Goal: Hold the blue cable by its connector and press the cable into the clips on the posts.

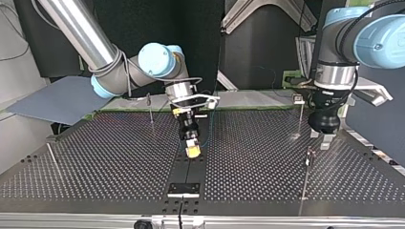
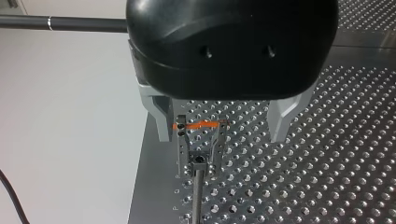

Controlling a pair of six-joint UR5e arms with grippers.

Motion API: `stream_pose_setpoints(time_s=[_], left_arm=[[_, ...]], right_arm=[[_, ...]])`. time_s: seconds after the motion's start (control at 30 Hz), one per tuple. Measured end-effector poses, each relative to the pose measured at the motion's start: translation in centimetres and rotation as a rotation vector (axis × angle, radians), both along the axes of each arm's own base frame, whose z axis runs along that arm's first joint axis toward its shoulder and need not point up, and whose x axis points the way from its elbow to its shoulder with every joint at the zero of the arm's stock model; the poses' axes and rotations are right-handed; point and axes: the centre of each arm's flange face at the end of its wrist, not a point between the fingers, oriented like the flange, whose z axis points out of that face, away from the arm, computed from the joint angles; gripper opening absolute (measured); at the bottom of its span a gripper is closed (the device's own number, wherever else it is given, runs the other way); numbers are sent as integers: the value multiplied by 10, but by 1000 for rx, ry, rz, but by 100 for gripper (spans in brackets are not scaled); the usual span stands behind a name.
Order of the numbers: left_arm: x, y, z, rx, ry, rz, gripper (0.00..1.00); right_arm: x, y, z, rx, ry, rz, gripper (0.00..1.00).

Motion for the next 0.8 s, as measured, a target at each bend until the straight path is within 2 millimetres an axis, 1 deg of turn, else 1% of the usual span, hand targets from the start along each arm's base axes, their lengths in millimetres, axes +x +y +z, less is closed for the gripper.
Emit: stream_pose_setpoints(time_s=[0.8], left_arm=[[-2, 0, 1, 2, -2, 0, 100]], right_arm=[[6, 7, -1, -4, 7, 32, 0]])
